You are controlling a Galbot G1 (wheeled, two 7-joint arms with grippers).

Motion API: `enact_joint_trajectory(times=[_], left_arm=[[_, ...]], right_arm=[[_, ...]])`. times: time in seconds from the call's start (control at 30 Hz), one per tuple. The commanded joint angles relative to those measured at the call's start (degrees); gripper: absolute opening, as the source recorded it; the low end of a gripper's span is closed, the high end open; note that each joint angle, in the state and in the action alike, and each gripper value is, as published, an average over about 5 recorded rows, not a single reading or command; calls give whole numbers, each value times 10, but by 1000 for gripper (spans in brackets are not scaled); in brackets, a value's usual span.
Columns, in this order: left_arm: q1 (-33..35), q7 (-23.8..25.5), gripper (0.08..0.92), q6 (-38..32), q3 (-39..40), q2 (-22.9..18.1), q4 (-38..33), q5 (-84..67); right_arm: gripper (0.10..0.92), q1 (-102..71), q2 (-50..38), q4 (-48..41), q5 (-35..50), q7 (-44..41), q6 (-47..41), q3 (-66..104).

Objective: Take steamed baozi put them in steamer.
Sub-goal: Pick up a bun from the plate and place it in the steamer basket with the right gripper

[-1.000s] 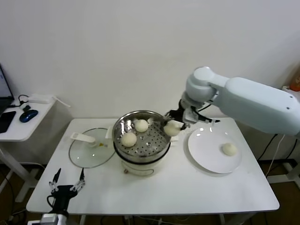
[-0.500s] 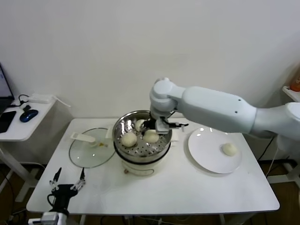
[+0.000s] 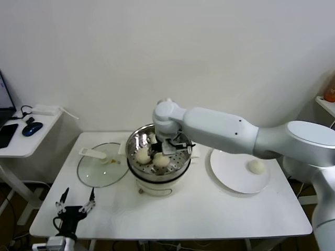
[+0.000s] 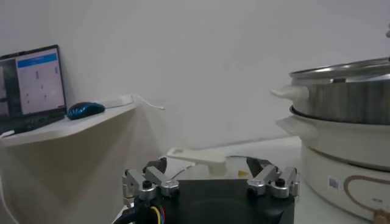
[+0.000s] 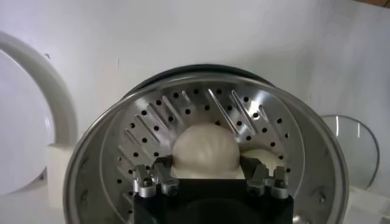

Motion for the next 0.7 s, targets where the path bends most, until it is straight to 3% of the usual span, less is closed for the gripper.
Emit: enact_joint_trajectory(times=[0.03,0.7], left_arm=[[0,0,823,0,0,1,3,-1],[-3,0,823,1,1,2,3,-1]], right_arm=[[730,-17,21,-19,-12,-1,9,-1],[731,-24,17,-15,4,-2,6,-1]])
